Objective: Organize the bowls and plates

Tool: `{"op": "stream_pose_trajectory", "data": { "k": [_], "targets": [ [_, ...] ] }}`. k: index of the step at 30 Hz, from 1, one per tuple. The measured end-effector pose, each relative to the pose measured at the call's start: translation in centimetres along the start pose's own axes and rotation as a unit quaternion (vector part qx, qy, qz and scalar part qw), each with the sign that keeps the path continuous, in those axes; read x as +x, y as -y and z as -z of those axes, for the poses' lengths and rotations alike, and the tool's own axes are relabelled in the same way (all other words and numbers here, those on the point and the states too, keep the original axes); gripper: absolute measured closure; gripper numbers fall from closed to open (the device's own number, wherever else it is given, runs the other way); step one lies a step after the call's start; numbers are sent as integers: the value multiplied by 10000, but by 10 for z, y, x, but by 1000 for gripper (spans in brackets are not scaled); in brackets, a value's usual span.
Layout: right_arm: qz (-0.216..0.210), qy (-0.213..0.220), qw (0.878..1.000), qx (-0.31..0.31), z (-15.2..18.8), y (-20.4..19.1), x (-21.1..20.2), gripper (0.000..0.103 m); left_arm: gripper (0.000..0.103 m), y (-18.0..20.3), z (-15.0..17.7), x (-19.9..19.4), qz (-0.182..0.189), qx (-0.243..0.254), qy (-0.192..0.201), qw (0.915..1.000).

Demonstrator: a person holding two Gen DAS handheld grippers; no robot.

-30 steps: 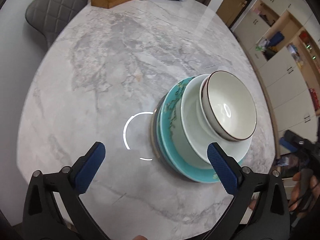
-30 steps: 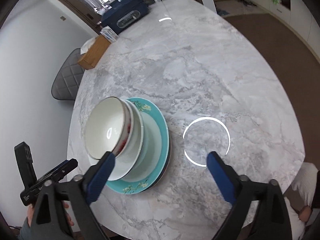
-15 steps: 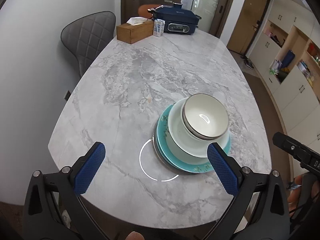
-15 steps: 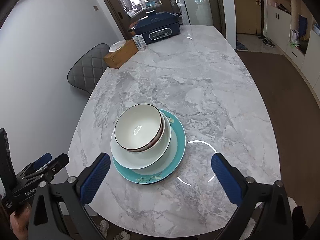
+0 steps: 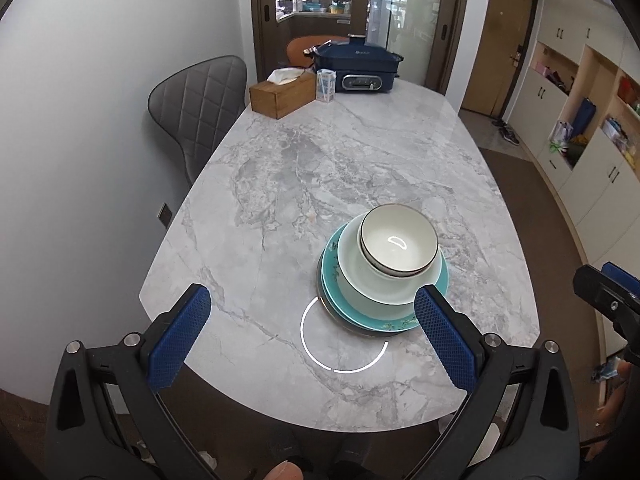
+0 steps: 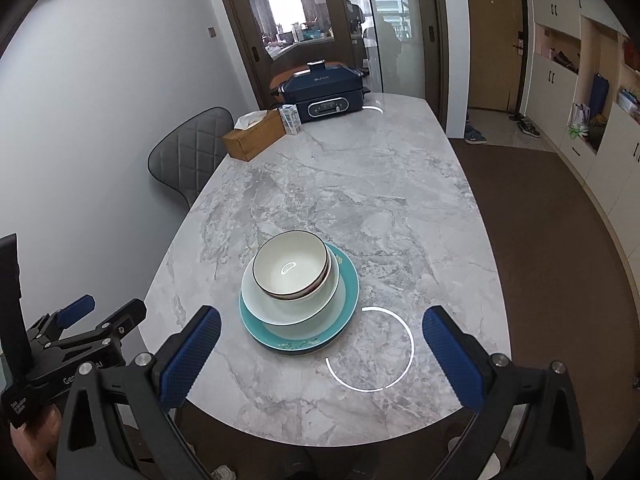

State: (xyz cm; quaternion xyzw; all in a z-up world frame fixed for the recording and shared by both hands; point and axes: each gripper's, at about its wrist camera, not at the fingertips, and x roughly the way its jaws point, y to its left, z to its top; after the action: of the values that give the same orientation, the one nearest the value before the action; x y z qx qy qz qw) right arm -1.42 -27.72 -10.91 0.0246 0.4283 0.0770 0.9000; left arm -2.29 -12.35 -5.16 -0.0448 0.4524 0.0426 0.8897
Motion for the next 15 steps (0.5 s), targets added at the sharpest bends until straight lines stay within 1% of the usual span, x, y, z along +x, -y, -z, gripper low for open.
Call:
{"op": "stream_pose_trajectory", "data": {
  "k": [1, 3, 6, 8, 10, 15],
  "targets": [
    [30, 12, 10000, 14, 0, -6, -4, 0, 0, -3, -2, -4, -22, 15, 21, 10000],
    [-33, 23, 10000, 5, 1, -16, -10, 0, 0, -12, -5, -10, -193, -20, 22, 9998],
    [66, 107, 9999, -110, 3, -33, -17, 0, 0, -22, -7, -17, -150, -15, 71, 9999],
    [18, 100, 9999, -54, 5, -40, -19, 0, 0, -26, -8, -21, -249, 56, 102, 9996],
    [31, 118, 9999, -75, 6, -44, -21, 0, 0, -30, -8, -24, -176, 91, 127, 9997],
    [65, 119, 9999, -83, 7, -51, -23, 0, 0, -38, -8, -29, -13, -2, 143, 9999]
  ]
}}
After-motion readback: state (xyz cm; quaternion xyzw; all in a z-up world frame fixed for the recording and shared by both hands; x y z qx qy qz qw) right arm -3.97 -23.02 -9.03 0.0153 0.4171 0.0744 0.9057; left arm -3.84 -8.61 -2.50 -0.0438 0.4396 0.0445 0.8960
